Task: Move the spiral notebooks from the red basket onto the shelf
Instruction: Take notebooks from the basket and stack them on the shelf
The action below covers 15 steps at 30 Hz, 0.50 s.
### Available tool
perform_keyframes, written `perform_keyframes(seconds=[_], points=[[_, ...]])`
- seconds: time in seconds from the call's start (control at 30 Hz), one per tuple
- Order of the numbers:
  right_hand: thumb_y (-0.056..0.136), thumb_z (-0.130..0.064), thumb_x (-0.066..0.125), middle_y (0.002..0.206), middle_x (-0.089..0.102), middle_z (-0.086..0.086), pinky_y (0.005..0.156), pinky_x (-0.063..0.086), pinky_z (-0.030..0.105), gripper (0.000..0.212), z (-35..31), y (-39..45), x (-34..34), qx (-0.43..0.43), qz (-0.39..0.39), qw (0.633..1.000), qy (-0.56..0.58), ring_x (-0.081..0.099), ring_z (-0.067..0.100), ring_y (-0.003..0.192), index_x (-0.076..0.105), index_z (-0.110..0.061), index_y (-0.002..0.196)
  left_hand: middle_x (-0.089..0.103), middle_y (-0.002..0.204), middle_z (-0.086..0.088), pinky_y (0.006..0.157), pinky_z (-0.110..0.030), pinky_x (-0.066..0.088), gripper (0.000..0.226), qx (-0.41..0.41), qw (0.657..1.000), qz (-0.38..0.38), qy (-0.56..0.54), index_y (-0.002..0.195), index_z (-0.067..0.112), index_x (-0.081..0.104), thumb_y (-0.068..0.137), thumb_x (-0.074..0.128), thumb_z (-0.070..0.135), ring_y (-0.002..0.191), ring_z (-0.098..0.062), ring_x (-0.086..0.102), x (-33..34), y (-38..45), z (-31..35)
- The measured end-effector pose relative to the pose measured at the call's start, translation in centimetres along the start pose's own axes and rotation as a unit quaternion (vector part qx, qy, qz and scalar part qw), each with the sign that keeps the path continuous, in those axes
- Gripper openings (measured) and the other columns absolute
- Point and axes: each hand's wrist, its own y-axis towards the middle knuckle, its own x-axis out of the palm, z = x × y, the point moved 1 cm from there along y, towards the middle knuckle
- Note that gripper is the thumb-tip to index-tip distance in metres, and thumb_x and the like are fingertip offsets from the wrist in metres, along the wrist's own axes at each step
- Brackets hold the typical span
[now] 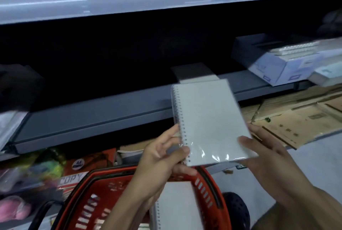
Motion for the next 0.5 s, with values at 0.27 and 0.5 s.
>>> perform_keyframes(seconds=[0.27,0.5], points=[[0.101,-0.015,0.053,0.086,0.068,0.004,0.054,0.042,0.030,0.026,-3.9,8.4,-0.3,-0.058,0.008,0.993,-0.100,0.046,0.017,0.063,0.071,-0.019,0.119,0.073,0.085,0.003,0.074,-0.038,0.064,0.059,0.004,0.996,0.087,0.014,0.146,0.013,0.046,0.092,0.063,-0.004,0.071,-0.016,0.075,2.7,7.9,2.4],[0.095,-0.013,0.064,0.093,0.062,0.012,0.048,0.050,0.024,0.035,-5.3,18.3,0.1,0.022,0.056,0.992,-0.108,0.049,0.015,0.058,0.059,-0.003,0.129,0.076,0.091,0.004,0.080,-0.031,0.062,0.038,-0.014,0.980,0.170,0.097,0.130,0.001,0.058,0.093,0.063,-0.001,0.061,-0.015,0.075,3.3,15.3,5.1]])
